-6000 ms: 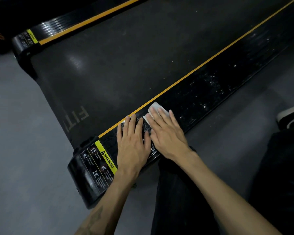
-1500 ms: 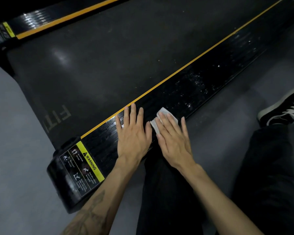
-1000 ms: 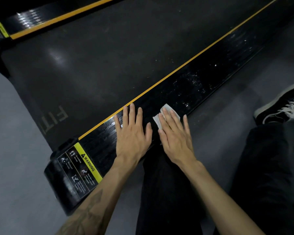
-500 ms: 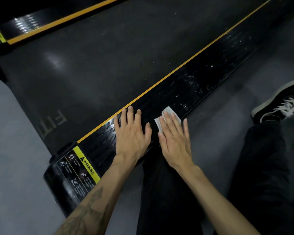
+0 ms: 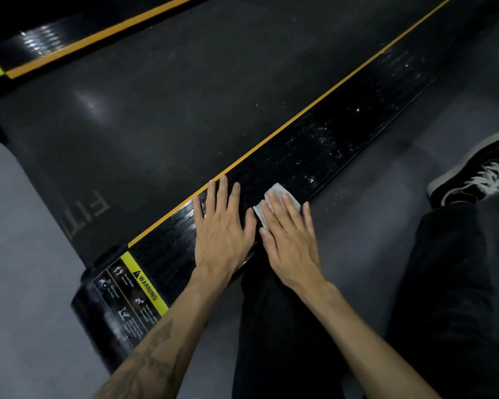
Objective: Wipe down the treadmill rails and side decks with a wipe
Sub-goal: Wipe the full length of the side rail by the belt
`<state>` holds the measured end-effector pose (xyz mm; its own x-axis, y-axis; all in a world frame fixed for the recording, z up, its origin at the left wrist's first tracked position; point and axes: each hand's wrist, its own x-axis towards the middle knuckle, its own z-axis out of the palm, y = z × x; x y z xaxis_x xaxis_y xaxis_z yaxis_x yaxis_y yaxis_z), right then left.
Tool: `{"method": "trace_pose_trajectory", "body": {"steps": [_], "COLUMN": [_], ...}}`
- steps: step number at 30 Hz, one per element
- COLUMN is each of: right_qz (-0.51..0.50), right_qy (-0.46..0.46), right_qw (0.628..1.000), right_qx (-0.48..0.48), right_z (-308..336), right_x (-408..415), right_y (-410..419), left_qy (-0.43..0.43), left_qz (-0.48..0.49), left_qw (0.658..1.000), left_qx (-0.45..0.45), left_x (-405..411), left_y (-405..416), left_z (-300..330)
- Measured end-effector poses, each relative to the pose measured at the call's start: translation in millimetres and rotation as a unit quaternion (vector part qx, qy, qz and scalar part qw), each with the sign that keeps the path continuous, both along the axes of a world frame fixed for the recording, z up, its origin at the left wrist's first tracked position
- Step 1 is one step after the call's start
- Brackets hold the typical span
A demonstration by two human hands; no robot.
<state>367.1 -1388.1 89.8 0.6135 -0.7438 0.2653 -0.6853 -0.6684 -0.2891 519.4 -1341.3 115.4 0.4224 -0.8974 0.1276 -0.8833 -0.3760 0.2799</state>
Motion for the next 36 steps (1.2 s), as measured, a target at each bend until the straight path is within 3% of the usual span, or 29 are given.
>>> {"method": "trace_pose_trajectory", "body": {"steps": [5, 10, 15, 20, 23, 28, 32, 36], "right_qz": [0.014, -0.015, 0.024, 0.072, 0.095, 0.058, 0.008, 0.044], "right_qy": [0.055, 0.027, 0.063, 0.006, 0.019, 0.081, 0.074, 0.085], "right_qw": [0.998, 1.000, 0.998, 0.997, 0.995, 0.995, 0.997, 0.995], "right_qx": [-0.018, -0.001, -0.002, 0.026, 0.005, -0.008, 0.001, 0.001], "right_z": [6.5, 4.4, 13.2, 15.0, 11.9, 18.5, 16.9, 13.6], "right_x": [-2.7, -1.1, 2.2, -17.5, -20.4, -20.5, -19.2, -7.4], "right_y": [-24.6, -7.2, -24.5, -24.3, -22.4, -43.7, -29.1, -22.2], "left_qy": [-0.005, -0.005, 0.002, 0.003, 0.003, -0.004, -0.004, -0.003], "left_qz": [-0.002, 0.003, 0.006, 0.010, 0.012, 0.021, 0.024, 0.021], "left_qw": [1.000, 1.000, 1.000, 1.000, 1.000, 1.000, 1.000, 1.000], "left_qx": [0.002, 0.000, -0.009, -0.020, -0.022, -0.021, -0.017, -0.017], "left_x": [0.5, 0.4, 0.5, 0.0, 0.6, -0.7, -0.7, -0.6], "left_y": [1.4, 1.0, 1.8, 1.3, 1.1, 1.8, 1.6, 2.0], "left_z": [1.3, 1.4, 0.3, 0.1, -0.9, -0.2, 0.8, 1.1]}}
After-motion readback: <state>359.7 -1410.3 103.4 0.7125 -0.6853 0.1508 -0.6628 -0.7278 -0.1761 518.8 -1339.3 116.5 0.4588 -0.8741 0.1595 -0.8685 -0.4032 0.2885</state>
